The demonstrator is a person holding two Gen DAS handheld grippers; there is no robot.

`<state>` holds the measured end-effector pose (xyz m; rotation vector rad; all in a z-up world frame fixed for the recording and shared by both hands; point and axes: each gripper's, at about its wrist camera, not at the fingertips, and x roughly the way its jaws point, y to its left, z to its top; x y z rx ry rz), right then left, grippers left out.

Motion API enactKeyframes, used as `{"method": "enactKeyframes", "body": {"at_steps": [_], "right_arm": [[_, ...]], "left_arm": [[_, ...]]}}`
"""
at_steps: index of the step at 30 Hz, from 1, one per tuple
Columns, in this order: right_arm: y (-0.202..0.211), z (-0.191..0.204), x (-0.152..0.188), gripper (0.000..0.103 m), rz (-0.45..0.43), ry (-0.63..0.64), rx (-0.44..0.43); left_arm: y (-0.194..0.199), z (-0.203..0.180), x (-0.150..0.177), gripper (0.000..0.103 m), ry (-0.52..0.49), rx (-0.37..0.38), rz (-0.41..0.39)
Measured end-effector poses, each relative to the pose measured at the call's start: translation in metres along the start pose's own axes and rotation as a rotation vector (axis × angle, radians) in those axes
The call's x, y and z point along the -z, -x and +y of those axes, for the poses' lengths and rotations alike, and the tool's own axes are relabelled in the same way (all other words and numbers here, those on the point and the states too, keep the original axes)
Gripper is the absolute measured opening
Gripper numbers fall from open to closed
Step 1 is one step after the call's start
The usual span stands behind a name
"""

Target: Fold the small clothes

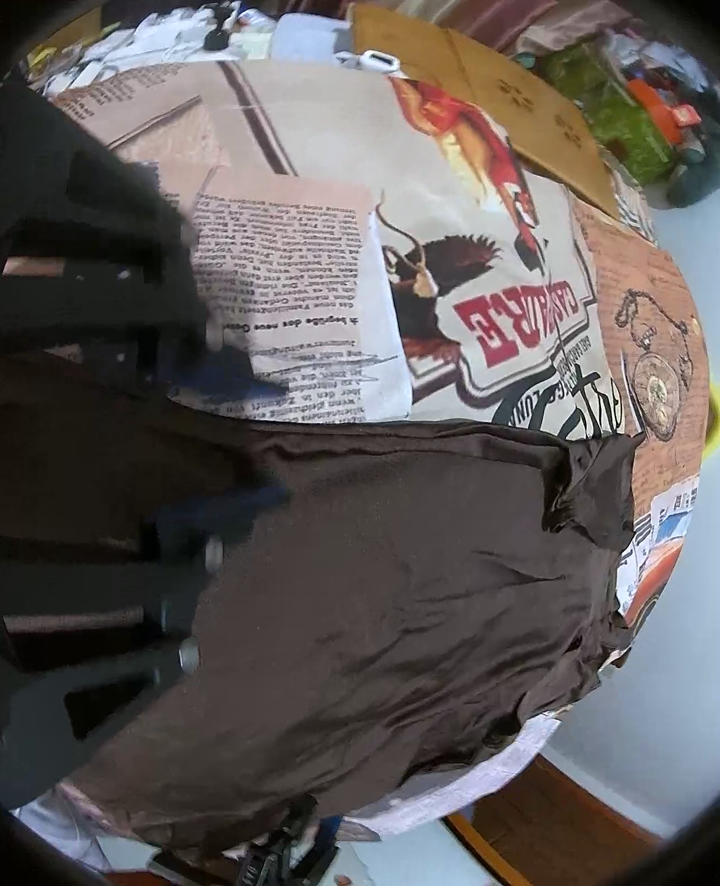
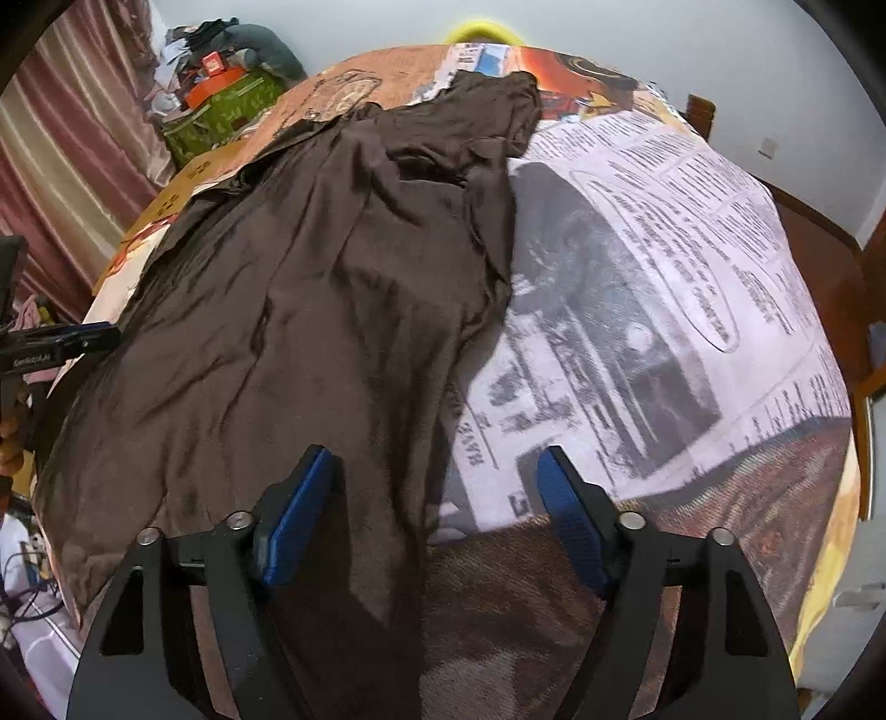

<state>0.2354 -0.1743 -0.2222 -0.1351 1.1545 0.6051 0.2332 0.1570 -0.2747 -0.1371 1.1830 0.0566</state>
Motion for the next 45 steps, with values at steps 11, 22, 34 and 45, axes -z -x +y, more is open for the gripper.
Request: {"method": "enactKeyframes", "body": {"at_steps": [11, 22, 34, 45], "right_arm": [[0.003, 0.014, -0.006, 0.004, -0.018, 0.081, -0.045], [0.048, 0.01, -0.054, 0.003, -0.207, 0.083, -0.085], [0.021, -0.016, -0.14, 0.004, -0.291, 0.05, -0.017], [-0.042, -0.046, -0.151, 0.005, -0.181, 0.007, -0.002]], "left_arm": [[0.024, -0.008, -0.008, 0.005, -0.044, -0.055, -0.095], [0.08, -0.02, -0.072, 0.005, -0.065, -0.022, -0.296], [0.019, -0.016, -0.179, 0.005, -0.036, -0.055, -0.315], [-0.05, 0.022, -0.182, 0.029, 0.005, -0.083, -0.198]]}}
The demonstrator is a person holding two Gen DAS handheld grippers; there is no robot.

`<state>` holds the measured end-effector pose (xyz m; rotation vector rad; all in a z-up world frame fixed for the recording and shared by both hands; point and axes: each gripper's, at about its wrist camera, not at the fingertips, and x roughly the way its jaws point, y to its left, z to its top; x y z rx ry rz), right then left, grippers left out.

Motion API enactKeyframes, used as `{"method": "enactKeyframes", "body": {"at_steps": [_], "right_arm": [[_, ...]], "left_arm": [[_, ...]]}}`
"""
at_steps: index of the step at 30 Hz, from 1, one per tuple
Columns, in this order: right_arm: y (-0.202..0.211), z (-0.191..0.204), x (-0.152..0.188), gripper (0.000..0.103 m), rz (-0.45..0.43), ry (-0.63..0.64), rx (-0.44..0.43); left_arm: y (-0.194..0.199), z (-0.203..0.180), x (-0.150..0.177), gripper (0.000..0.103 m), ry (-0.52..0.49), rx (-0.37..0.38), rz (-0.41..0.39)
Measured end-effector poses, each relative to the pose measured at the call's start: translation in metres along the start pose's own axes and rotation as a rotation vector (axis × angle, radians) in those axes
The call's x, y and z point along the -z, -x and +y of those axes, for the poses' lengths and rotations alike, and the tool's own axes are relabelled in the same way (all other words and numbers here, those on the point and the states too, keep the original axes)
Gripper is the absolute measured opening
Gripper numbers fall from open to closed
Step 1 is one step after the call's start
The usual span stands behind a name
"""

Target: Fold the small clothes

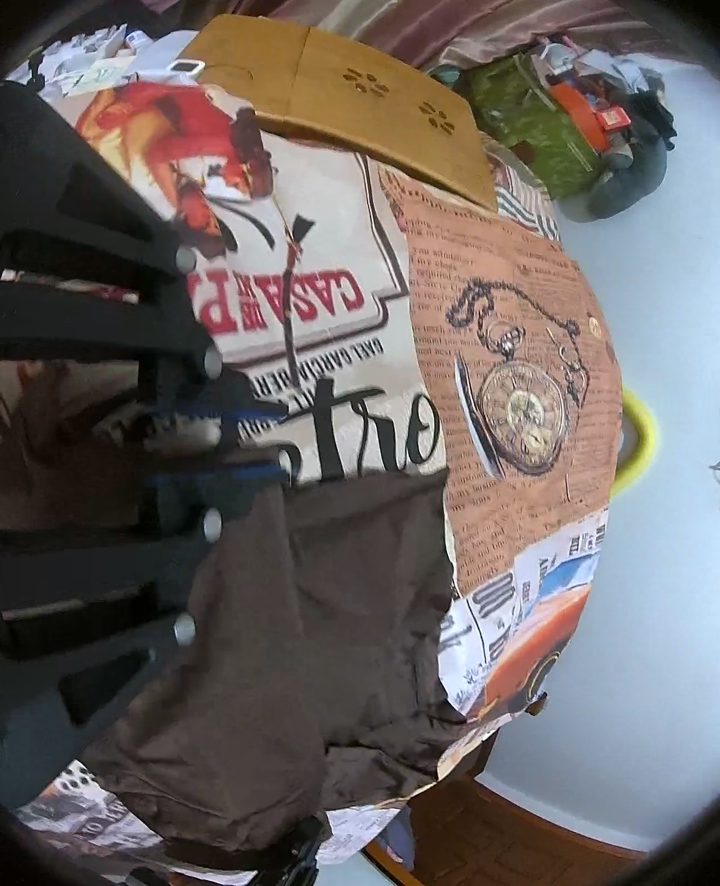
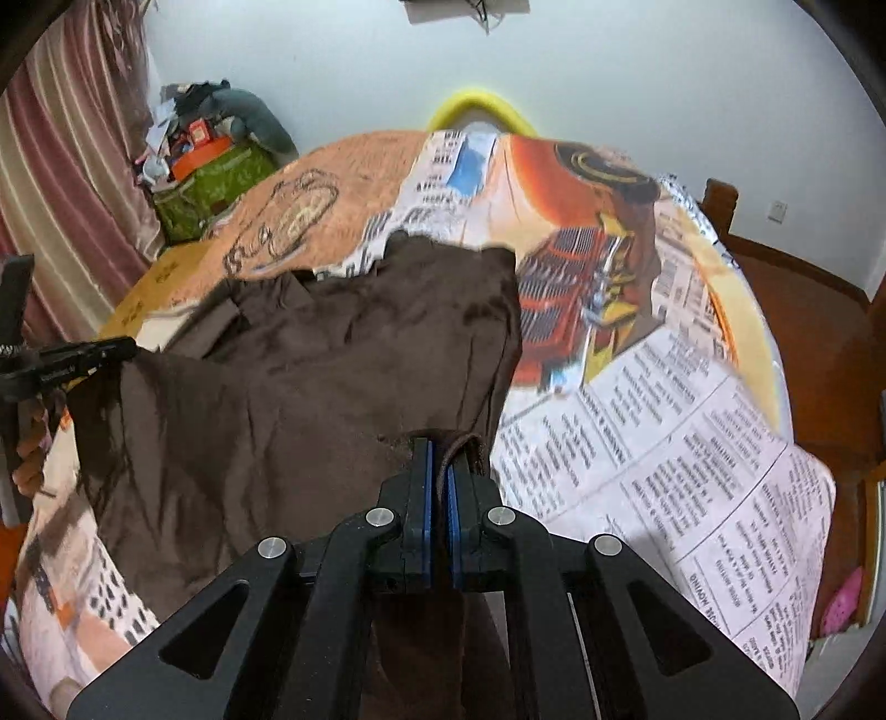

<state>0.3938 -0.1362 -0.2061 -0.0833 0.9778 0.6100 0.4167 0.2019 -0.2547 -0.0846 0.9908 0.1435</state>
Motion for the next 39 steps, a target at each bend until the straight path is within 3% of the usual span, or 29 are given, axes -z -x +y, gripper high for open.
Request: {"method": "enactKeyframes", "body": {"at_steps": [2, 4, 8, 11, 16, 21, 24, 28, 30, 33, 35, 38, 39], "right_arm": [[0.007, -0.001, 0.003, 0.01, 0.002, 0.004, 0.001], [0.016, 0.0, 0.005, 0.016, 0.001, 0.014, 0.004], [0.051, 0.002, 0.013, 0.058, -0.059, 0.048, 0.041], [0.069, 0.002, 0.024, 0.06, -0.076, 0.047, 0.035], [0.066, 0.0, 0.054, 0.06, -0.002, 0.01, 0.018], [0.049, 0.002, 0.078, 0.06, 0.073, -0.004, 0.02], [0.05, 0.006, 0.084, 0.06, 0.073, 0.013, 0.015], [0.047, 0.009, 0.087, 0.058, 0.069, 0.015, 0.021], [0.046, 0.009, 0.089, 0.05, 0.07, -0.007, 0.002], [0.046, 0.01, 0.094, 0.032, 0.062, -0.023, -0.018], [0.046, 0.01, 0.097, 0.009, 0.055, -0.027, -0.016], [0.047, 0.006, 0.096, 0.007, 0.045, -0.042, -0.029], [0.049, 0.007, 0.097, 0.007, 0.036, -0.04, -0.031]], "left_arm": [[0.014, 0.006, 0.004, 0.053, -0.01, -0.014, -0.028], [0.031, 0.011, 0.009, 0.066, -0.026, -0.039, -0.066], [0.056, 0.028, 0.025, 0.073, -0.016, -0.067, -0.086], [0.057, 0.038, 0.042, 0.073, 0.016, -0.023, -0.037], [0.04, 0.043, 0.068, 0.073, 0.081, 0.044, 0.056], [0.038, 0.031, 0.082, 0.073, 0.069, 0.112, 0.073], [0.043, 0.016, 0.084, 0.073, 0.001, 0.106, 0.048], [0.029, 0.013, 0.08, 0.073, -0.018, 0.081, 0.084], [0.019, 0.015, 0.081, 0.07, -0.01, 0.102, 0.108], [0.015, 0.017, 0.084, 0.054, -0.01, 0.092, 0.086], [0.017, 0.018, 0.084, 0.036, -0.006, 0.07, 0.071], [0.02, 0.028, 0.083, 0.015, 0.024, 0.06, 0.063], [0.022, 0.033, 0.084, 0.013, 0.043, 0.076, 0.061]]}}
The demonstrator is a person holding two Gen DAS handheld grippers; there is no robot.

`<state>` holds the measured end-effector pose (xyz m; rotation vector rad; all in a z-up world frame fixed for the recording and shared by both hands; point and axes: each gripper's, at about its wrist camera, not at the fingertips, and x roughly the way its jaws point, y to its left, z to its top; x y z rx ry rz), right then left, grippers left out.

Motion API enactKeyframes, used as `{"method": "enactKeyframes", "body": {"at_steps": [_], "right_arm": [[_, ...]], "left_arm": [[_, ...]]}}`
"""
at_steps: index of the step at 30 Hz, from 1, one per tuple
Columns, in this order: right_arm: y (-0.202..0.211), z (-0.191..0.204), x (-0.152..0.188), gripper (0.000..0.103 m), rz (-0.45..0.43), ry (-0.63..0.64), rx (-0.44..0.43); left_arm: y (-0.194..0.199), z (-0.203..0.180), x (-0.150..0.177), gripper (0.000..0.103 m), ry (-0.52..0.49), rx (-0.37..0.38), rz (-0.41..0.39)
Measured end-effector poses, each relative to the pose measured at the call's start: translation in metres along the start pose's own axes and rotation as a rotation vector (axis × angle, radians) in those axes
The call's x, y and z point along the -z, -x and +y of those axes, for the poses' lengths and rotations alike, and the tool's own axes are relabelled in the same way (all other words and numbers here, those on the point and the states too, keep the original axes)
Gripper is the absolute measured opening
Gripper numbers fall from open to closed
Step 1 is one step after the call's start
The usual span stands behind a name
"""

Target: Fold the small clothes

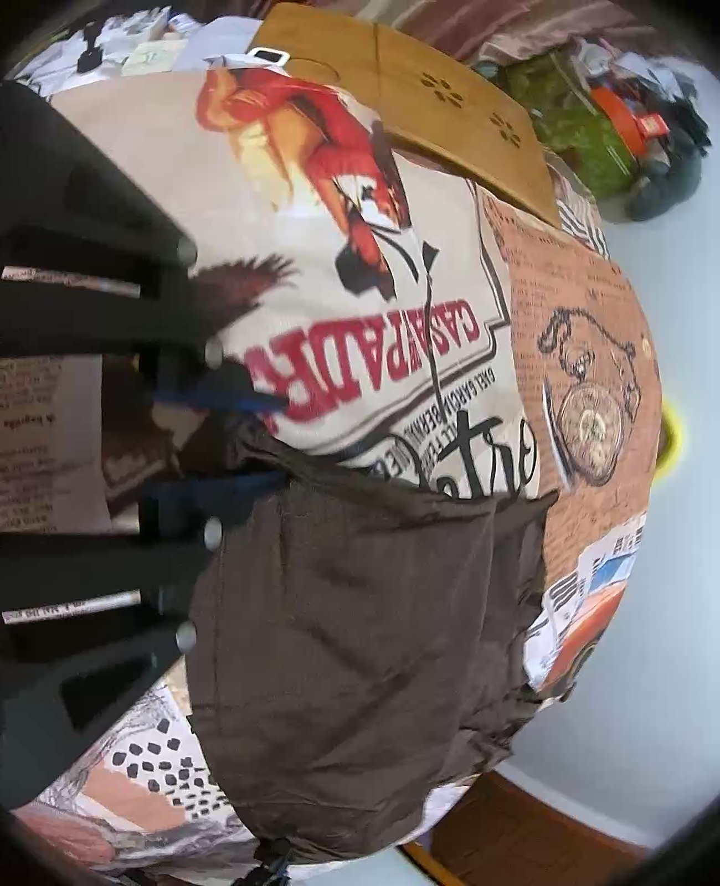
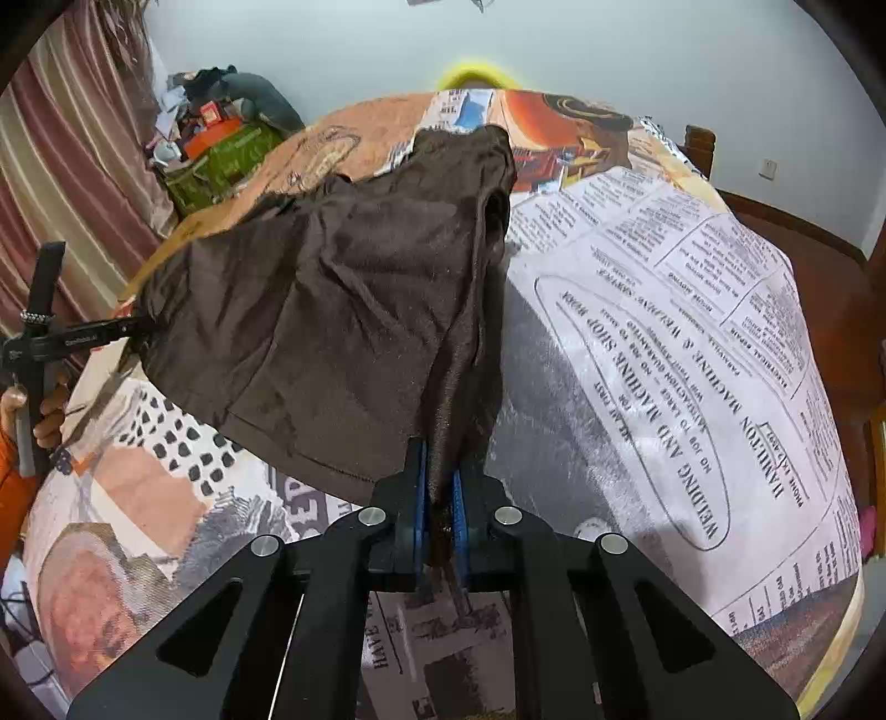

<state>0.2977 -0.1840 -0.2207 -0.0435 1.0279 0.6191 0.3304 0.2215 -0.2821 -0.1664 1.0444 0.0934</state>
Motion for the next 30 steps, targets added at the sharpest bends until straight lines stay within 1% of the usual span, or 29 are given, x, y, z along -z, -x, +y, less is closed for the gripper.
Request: {"method": "enactKeyframes", "body": {"at_steps": [2, 4, 7, 10, 12, 16, 19, 21, 24, 27, 30], "right_arm": [[0.005, 0.002, -0.001, 0.006, -0.017, 0.008, -0.014], [0.009, 0.006, -0.002, 0.006, -0.032, 0.016, -0.023], [0.018, 0.01, -0.006, 0.006, -0.057, 0.031, -0.037], [0.027, 0.013, -0.014, 0.006, -0.085, 0.036, -0.05], [0.037, 0.015, -0.023, 0.006, -0.117, 0.035, -0.065], [0.056, 0.019, -0.046, 0.006, -0.212, 0.054, -0.054], [0.063, 0.023, -0.065, 0.006, -0.267, 0.079, -0.045], [0.064, 0.025, -0.082, 0.006, -0.304, 0.095, -0.032], [0.061, 0.022, -0.105, 0.006, -0.337, 0.097, -0.023], [0.048, 0.015, -0.127, 0.006, -0.345, 0.089, 0.0], [0.03, 0.007, -0.144, 0.006, -0.331, 0.067, 0.021]], "left_arm": [[0.004, 0.006, 0.0, 0.008, 0.036, 0.04, 0.003], [0.01, 0.007, -0.001, 0.008, 0.054, 0.06, 0.0], [0.025, -0.001, -0.002, 0.007, 0.028, 0.049, -0.023], [0.044, -0.011, -0.006, 0.007, 0.0, 0.065, -0.057], [0.062, -0.019, -0.015, 0.007, -0.015, 0.079, -0.096], [0.087, -0.028, -0.037, 0.007, -0.015, 0.097, -0.161], [0.095, -0.034, -0.057, 0.007, -0.014, 0.088, -0.192], [0.093, -0.036, -0.07, 0.007, -0.006, 0.079, -0.2], [0.081, -0.037, -0.095, 0.007, 0.022, 0.059, -0.201], [0.056, -0.033, -0.12, 0.007, 0.068, 0.053, -0.169], [0.026, -0.028, -0.139, 0.007, 0.103, 0.055, -0.132]]}}
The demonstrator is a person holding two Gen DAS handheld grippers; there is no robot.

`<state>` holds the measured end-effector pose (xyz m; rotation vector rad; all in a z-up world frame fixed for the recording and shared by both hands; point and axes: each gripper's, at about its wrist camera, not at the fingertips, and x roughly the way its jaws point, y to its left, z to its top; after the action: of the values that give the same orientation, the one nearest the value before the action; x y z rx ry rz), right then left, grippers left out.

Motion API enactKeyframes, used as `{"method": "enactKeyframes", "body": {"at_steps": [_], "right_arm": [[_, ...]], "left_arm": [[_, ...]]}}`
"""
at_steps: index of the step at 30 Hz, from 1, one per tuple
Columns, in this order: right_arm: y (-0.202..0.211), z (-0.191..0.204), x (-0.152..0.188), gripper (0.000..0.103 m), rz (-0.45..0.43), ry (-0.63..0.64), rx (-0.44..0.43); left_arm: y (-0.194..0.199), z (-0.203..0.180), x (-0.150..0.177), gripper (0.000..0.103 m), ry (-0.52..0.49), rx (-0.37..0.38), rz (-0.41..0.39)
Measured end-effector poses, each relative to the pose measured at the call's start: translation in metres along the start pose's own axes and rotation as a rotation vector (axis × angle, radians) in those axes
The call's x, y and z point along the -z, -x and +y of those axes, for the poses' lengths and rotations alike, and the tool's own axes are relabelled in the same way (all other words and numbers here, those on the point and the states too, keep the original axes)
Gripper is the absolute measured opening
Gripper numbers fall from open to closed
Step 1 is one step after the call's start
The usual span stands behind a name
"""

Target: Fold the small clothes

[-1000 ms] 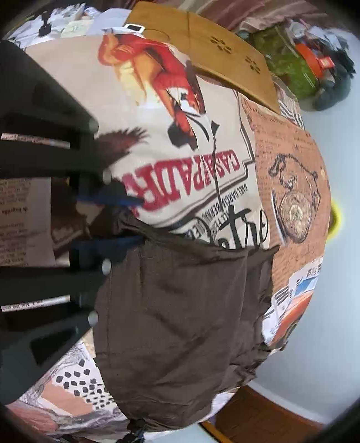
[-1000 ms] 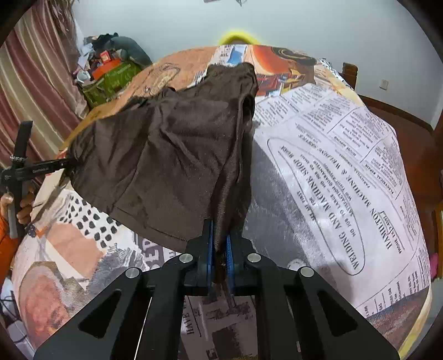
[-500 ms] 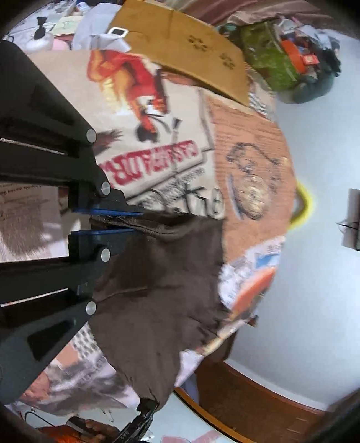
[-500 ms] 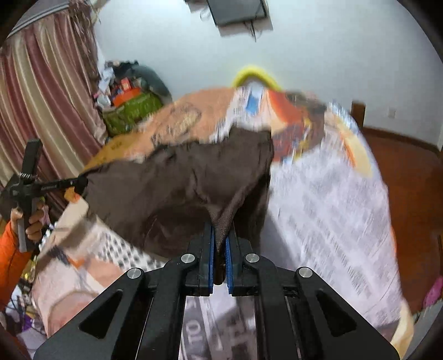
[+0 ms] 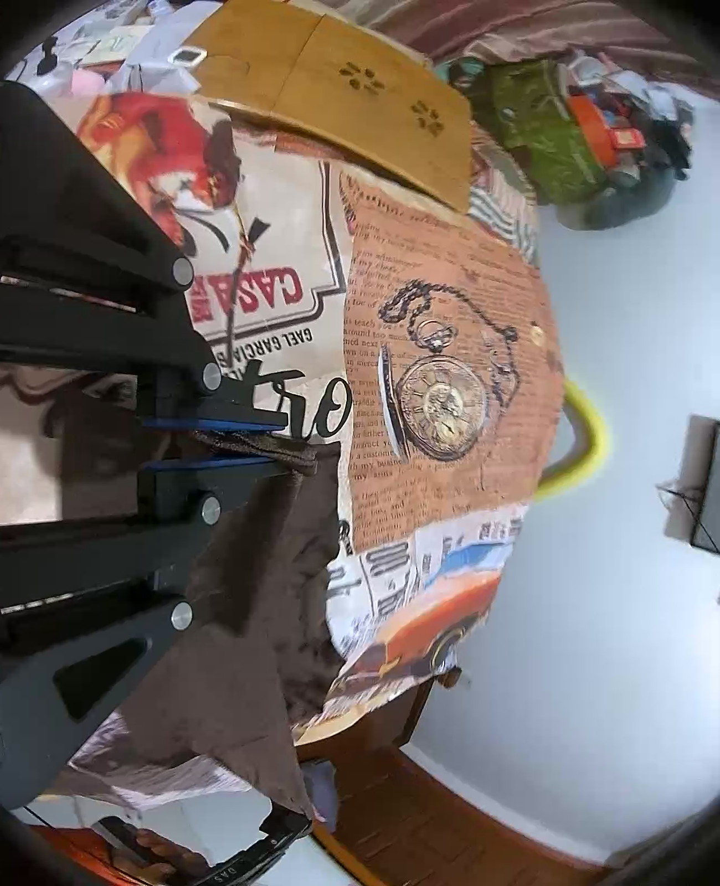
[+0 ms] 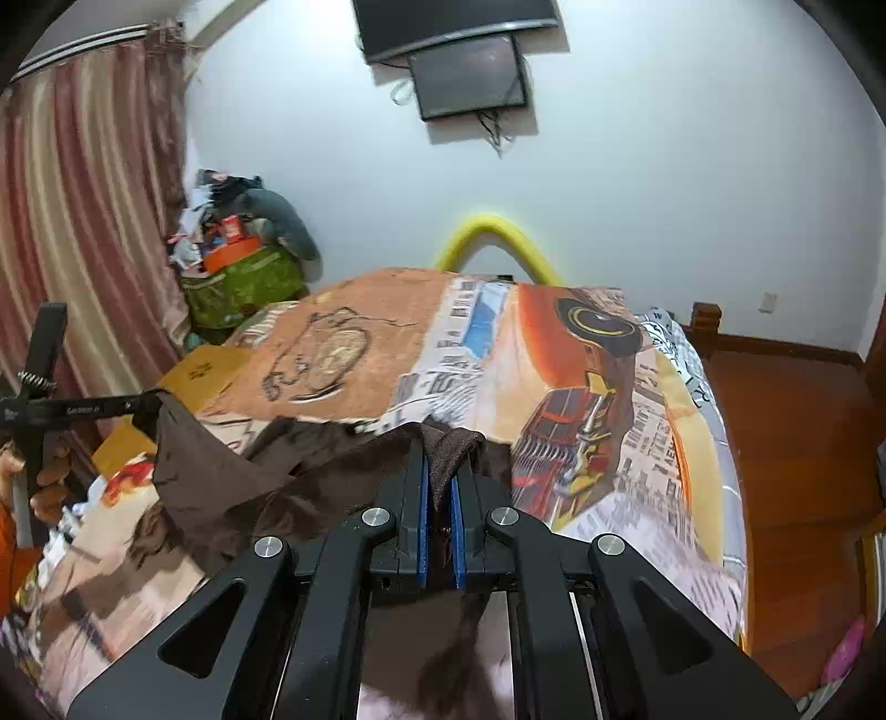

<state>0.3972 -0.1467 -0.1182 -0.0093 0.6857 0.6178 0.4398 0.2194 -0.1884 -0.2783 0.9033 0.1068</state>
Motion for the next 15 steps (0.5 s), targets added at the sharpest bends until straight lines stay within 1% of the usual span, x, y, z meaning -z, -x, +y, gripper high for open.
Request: {"method": "enactKeyframes", "body": {"at_steps": [3, 5, 9, 10, 11, 12, 13, 14, 15], "right_arm": [[-0.025, -0.011, -0.006, 0.006, 0.025, -0.015, 0.04], [-0.041, -0.018, -0.007, 0.006, 0.045, -0.027, 0.066], [-0.076, -0.029, -0.004, 0.006, 0.112, -0.048, 0.105], [-0.081, -0.031, -0.004, 0.006, 0.122, -0.051, 0.111], [-0.085, -0.032, -0.002, 0.007, 0.134, -0.051, 0.118], [-0.088, -0.033, -0.001, 0.007, 0.144, -0.049, 0.125], [-0.089, -0.033, 0.0, 0.007, 0.147, -0.05, 0.129], [-0.088, -0.034, 0.001, 0.009, 0.15, -0.053, 0.128], [-0.087, -0.034, 0.002, 0.012, 0.159, -0.054, 0.121]], "left_arm": [[-0.029, 0.006, -0.008, 0.007, 0.025, -0.002, 0.035], [-0.046, 0.008, -0.011, 0.007, 0.027, -0.017, 0.051], [-0.077, 0.013, -0.012, 0.008, 0.044, -0.044, 0.092], [-0.084, 0.015, -0.011, 0.011, 0.048, -0.051, 0.103], [-0.088, 0.016, -0.01, 0.018, 0.049, -0.059, 0.112], [-0.092, 0.017, -0.01, 0.022, 0.049, -0.067, 0.121], [-0.093, 0.018, -0.008, 0.032, 0.046, -0.066, 0.129], [-0.093, 0.019, -0.006, 0.037, 0.044, -0.06, 0.129], [-0.09, 0.02, -0.004, 0.045, 0.04, -0.051, 0.124]]}}
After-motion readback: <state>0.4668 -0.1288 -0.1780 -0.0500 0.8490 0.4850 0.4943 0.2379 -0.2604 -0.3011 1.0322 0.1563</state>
